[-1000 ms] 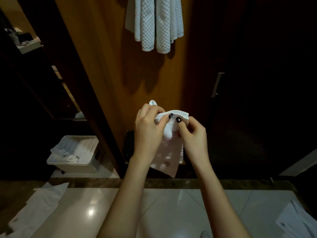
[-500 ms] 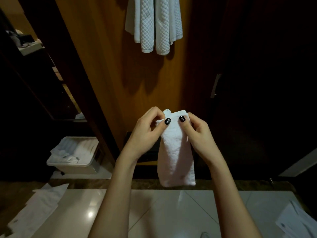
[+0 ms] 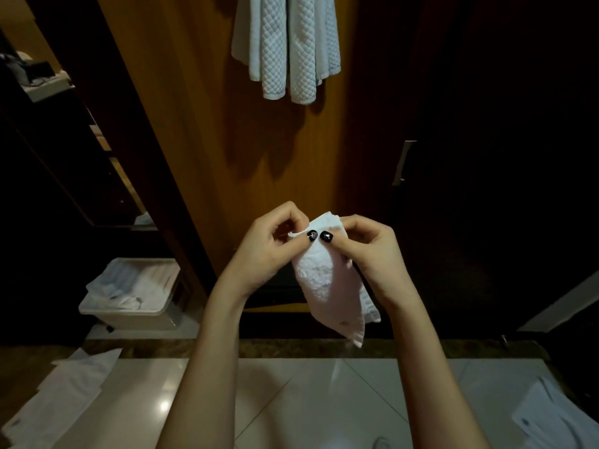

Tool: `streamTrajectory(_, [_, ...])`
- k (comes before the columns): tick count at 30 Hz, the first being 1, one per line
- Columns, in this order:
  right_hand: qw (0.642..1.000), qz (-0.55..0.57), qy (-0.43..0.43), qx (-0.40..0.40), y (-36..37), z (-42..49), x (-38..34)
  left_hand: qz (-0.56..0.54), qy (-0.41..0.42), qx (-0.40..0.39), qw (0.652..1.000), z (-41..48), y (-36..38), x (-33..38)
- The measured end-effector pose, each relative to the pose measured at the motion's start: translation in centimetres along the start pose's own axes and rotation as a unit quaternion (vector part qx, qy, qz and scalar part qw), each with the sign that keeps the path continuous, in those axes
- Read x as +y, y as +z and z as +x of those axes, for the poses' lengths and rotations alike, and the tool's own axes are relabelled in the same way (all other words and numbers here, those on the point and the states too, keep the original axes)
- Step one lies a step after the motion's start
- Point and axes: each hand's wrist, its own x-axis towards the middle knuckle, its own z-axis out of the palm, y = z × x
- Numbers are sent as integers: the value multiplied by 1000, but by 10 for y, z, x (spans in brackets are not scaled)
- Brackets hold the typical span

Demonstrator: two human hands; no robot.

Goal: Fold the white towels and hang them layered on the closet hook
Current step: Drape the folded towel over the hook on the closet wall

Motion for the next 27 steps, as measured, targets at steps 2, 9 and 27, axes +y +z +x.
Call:
streamTrajectory(2, [1000, -5, 2, 7, 1, 2, 0, 2, -5, 0, 1000, 2, 0, 0])
streamTrajectory(9, [1000, 12, 2, 21, 7, 6, 2, -56, -14, 61, 996, 8, 2, -8])
streamTrajectory(27, [916, -331, -218, 57, 4, 25, -14, -55, -39, 170, 983, 15, 8, -18])
